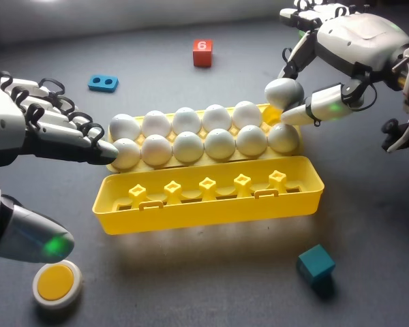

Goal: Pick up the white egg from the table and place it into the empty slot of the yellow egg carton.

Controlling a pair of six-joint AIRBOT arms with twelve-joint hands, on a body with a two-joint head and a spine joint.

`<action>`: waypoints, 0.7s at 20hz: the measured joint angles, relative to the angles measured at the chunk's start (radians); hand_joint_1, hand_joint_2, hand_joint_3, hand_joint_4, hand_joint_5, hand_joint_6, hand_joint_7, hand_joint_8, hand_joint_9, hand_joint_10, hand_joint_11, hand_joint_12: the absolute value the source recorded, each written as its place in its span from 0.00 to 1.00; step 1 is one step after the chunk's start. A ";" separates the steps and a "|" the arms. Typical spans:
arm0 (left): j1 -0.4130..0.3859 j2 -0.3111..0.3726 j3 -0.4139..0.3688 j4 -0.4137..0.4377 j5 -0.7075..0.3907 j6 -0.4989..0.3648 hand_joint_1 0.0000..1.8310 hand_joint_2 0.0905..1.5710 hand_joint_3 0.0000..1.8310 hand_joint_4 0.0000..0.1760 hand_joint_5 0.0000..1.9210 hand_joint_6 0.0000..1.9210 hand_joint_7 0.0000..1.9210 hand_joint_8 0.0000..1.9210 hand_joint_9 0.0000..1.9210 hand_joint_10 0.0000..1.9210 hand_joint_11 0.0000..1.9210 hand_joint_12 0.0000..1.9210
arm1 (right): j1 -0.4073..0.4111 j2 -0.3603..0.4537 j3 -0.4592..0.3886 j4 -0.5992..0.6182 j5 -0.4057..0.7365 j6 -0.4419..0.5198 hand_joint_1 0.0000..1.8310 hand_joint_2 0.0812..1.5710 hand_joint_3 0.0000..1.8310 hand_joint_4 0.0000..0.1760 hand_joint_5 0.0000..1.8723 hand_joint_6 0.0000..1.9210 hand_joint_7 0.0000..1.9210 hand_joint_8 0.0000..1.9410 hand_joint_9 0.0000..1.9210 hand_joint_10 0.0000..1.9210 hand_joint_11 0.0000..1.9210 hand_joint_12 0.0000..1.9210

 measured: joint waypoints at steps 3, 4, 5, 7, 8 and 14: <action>0.000 0.000 -0.005 0.000 0.000 0.000 0.00 0.70 0.00 0.00 0.10 0.00 0.11 0.00 0.10 0.00 0.00 0.19 | 0.003 -0.010 0.003 0.006 0.002 0.000 0.44 0.58 0.00 0.58 0.54 0.04 0.03 0.00 0.00 0.00 0.00 0.00; 0.000 0.000 -0.007 0.000 0.000 0.000 0.00 0.70 0.00 0.00 0.11 0.00 0.11 0.00 0.10 0.00 0.00 0.20 | 0.003 -0.013 0.003 0.006 -0.001 -0.001 0.43 0.58 0.00 0.44 0.53 0.03 0.02 0.00 0.00 0.00 0.00 0.00; 0.000 0.000 -0.007 0.000 0.000 0.000 0.00 0.70 0.00 0.00 0.10 0.00 0.11 0.00 0.10 0.00 0.00 0.19 | 0.003 -0.016 0.003 0.006 -0.002 0.000 0.41 0.57 0.00 0.43 0.51 0.02 0.03 0.00 0.00 0.00 0.00 0.00; 0.000 0.000 -0.007 0.000 0.000 0.000 0.00 0.70 0.00 0.00 0.09 0.00 0.10 0.00 0.09 0.00 0.00 0.16 | -0.003 -0.016 0.011 0.003 -0.001 0.000 0.37 0.57 0.00 0.50 0.48 0.01 0.02 0.00 0.00 0.00 0.00 0.00; 0.000 0.000 -0.007 0.001 0.000 0.000 0.00 0.70 0.00 0.00 0.08 0.00 0.10 0.00 0.09 0.00 0.00 0.16 | -0.005 -0.017 0.018 0.005 -0.002 -0.001 0.37 0.57 0.00 0.53 0.48 0.01 0.02 0.00 0.00 0.00 0.00 0.00; 0.000 0.000 -0.007 0.000 0.000 0.000 0.00 0.70 0.00 0.00 0.09 0.00 0.11 0.00 0.10 0.00 0.00 0.18 | -0.006 -0.017 0.022 0.013 -0.002 -0.001 0.36 0.57 0.00 0.54 0.47 0.00 0.00 0.00 0.00 0.00 0.00 0.00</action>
